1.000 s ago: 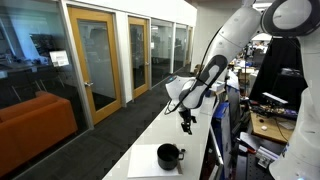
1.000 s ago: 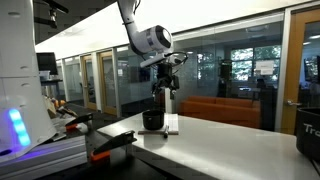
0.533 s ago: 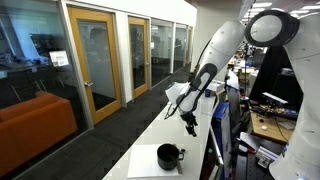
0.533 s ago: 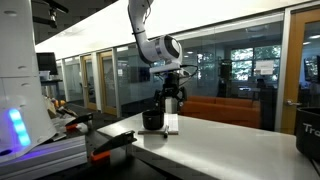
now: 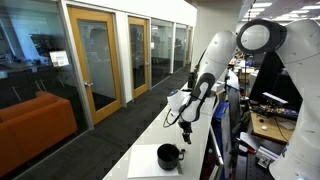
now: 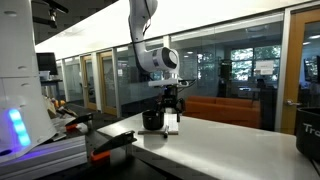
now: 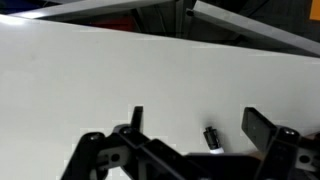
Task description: Pick up the marker and put it in the cup
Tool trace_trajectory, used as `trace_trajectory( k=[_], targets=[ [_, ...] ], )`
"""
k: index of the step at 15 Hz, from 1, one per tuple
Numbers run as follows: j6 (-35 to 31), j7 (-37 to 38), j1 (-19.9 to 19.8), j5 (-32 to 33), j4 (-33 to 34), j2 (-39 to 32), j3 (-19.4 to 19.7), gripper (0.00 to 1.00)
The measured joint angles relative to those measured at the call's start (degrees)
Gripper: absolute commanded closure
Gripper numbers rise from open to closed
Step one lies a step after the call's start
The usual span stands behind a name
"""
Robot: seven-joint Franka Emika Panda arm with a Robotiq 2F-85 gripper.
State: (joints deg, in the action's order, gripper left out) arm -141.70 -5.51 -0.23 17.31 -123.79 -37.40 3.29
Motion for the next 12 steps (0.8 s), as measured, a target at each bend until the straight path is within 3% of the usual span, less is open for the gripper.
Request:
trace_trajectory(
  k=[4, 12],
  targets=[
    [-8.2, 0.6, 0.1, 0.0, -2.6, -3.8, 0.0, 0.00],
    [-17.5, 0.6, 0.4, 0.0, -3.2, -5.3, 0.1, 0.00]
  ],
)
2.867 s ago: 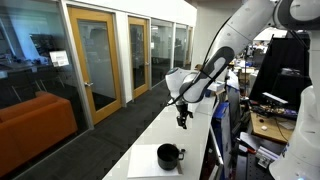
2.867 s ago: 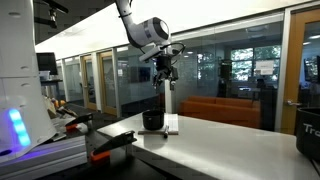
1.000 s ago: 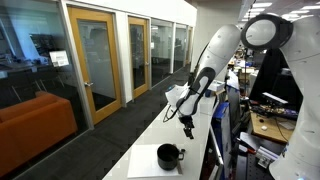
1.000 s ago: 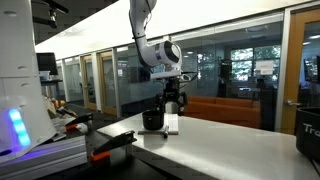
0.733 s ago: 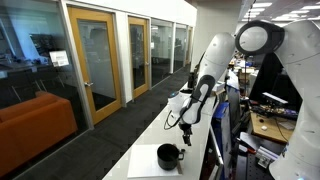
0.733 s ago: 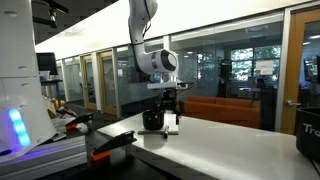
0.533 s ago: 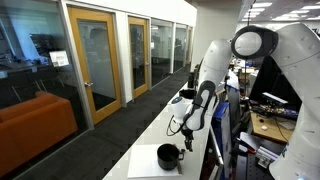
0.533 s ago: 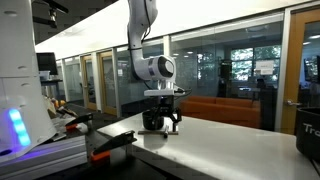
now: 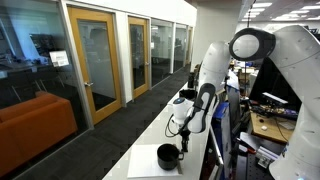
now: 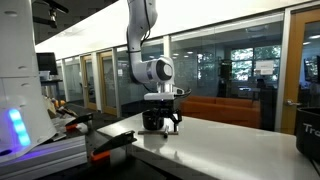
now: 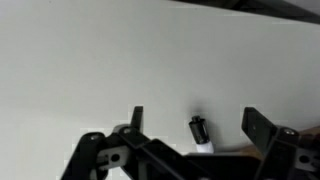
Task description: Pick up the marker and put it in the cup
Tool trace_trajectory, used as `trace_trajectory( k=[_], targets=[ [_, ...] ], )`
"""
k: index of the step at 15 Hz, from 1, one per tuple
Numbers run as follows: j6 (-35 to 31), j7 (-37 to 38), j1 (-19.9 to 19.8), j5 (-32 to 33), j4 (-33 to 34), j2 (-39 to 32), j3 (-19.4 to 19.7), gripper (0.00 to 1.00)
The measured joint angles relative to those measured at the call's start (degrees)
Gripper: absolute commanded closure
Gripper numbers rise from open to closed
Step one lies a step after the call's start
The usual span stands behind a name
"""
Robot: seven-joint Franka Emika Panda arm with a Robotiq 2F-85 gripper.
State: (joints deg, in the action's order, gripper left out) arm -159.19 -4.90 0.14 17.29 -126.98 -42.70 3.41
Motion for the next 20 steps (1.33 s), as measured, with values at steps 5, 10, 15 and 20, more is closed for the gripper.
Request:
trace_trajectory(
  k=[5, 10, 15, 20],
  targets=[
    [-1.6, -0.1, -0.1, -0.2, 0.4, -0.3, 0.7, 0.00],
    [-1.6, -0.1, 0.0, -0.2, 0.4, -0.3, 0.7, 0.00],
    [-1.6, -0.2, 0.0, -0.2, 0.3, -0.5, 0.6, 0.00],
    [-5.7, -3.6, 0.0, 0.1, 0.2, -2.9, 0.4, 0.00]
  ],
)
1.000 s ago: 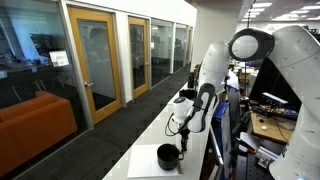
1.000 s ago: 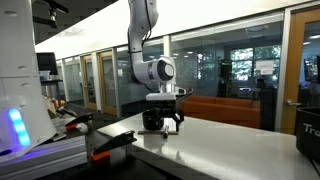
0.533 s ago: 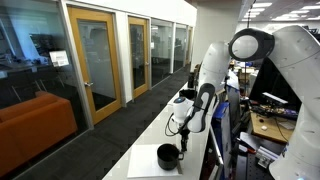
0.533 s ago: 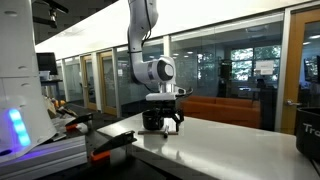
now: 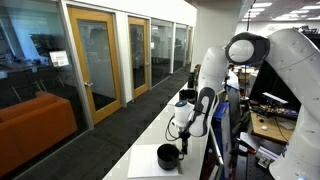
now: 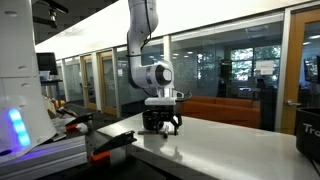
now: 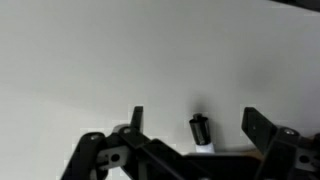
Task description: Pick up the marker and put it in the cup
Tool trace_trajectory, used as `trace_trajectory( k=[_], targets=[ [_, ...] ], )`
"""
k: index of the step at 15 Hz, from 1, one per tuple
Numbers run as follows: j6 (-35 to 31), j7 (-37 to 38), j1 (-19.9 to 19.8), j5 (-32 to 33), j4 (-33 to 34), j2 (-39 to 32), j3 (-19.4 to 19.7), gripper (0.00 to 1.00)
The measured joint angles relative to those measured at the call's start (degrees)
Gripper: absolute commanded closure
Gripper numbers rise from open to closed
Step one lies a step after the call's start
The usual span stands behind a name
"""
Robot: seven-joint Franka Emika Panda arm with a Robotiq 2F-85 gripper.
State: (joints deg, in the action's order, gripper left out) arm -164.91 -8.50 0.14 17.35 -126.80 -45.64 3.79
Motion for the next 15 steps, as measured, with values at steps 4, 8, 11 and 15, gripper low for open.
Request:
trace_trajectory(
  k=[4, 8, 11, 15],
  targets=[
    [-6.1, -4.6, -0.1, 0.2, -0.3, -1.8, -0.1, 0.00],
    [-9.0, -8.8, -1.0, 0.2, -0.3, -3.0, -0.3, 0.02],
    [-10.1, -11.4, -2.3, 0.2, -0.3, -3.9, -0.9, 0.31],
    [-10.9, -14.3, -4.2, 0.3, -1.0, -3.7, -2.7, 0.57]
  ],
)
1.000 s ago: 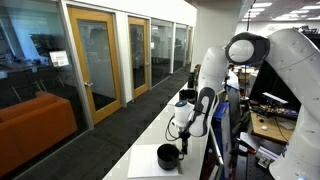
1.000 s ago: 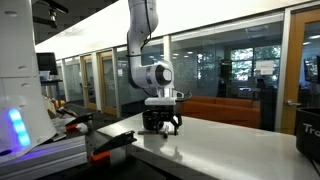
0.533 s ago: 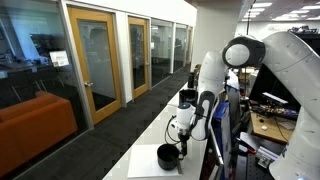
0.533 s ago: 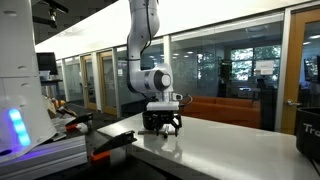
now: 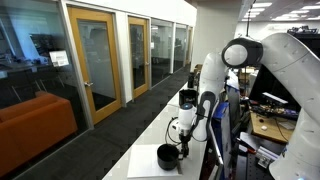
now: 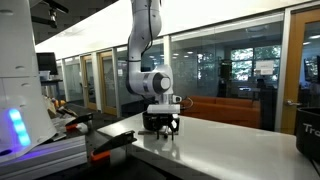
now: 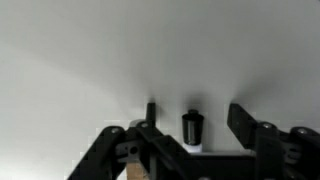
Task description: Pick up the marker and put it in the cup
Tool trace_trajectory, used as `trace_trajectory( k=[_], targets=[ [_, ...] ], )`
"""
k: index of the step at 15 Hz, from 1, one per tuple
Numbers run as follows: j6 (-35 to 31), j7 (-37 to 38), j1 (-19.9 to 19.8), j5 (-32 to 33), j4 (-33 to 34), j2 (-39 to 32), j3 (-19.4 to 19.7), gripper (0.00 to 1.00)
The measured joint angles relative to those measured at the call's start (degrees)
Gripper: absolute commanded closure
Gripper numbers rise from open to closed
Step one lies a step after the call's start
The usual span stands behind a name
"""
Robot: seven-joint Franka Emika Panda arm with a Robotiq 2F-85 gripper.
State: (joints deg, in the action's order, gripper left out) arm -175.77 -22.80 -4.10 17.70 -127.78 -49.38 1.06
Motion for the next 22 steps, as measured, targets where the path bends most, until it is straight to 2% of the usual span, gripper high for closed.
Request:
trace_trajectory(
  k=[5, 6, 8, 14, 22],
  targets=[
    [-0.1, -1.6, -0.6, 0.2, -0.4, 0.9, -0.9, 0.94],
    [-0.1, -1.6, -0.6, 0.3, -0.5, 1.0, -1.0, 0.99],
    [-0.2, -1.7, -0.6, 0.6, -0.6, 1.0, -1.0, 0.95],
    [-0.3, -1.4, -0.8, 0.6, 0.1, 1.4, -1.0, 0.95],
    [-0.2, -0.3, -1.1, 0.6, -1.3, 9.8, -2.1, 0.95]
  ],
)
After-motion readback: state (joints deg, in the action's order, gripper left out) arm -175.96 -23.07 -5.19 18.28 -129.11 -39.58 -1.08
